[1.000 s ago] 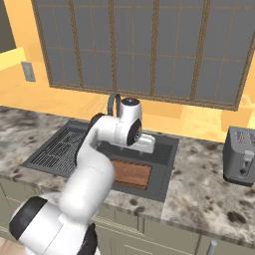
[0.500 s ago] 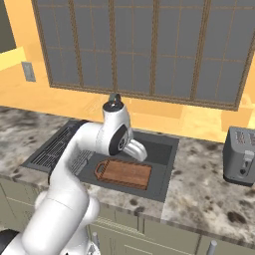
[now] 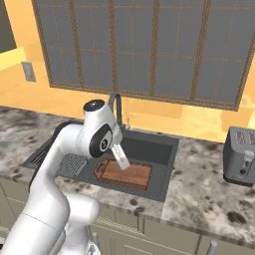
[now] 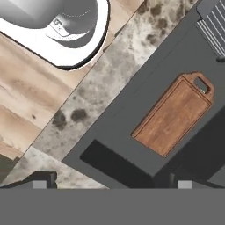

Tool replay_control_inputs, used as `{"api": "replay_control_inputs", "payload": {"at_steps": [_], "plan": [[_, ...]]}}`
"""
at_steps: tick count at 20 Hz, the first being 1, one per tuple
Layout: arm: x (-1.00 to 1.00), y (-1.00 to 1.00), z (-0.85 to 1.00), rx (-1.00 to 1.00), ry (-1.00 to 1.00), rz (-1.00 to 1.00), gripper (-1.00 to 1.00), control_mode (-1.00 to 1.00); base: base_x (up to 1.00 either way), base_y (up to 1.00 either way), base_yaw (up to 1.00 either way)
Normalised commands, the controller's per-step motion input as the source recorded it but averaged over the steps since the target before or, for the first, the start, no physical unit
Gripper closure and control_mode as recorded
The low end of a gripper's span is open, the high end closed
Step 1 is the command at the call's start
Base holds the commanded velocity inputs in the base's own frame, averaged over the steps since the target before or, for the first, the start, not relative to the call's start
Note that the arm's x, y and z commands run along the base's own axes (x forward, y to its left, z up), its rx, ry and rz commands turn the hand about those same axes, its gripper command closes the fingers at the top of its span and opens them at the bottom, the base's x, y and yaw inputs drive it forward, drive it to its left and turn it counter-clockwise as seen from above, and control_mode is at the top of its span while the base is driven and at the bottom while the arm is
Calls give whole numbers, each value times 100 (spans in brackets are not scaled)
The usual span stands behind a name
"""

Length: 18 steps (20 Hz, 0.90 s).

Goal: Move the cutting board and knife to the sink. Then move spray from the cabinet to the counter.

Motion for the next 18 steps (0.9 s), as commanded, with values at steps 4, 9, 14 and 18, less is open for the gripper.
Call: {"api": "replay_control_inputs", "payload": {"at_steps": [4, 9, 14, 18], "plan": [[-37, 1, 38, 28, 1, -45, -100, -100, 0, 0, 0], [-42, 7, 30, 29, 0, -57, -100, -100, 0, 0, 0], [-17, 19, 8, 9, -2, -71, -100, -100, 0, 0, 0], [1, 23, -5, 0, -9, -76, -100, -100, 0, 0, 0]]}}
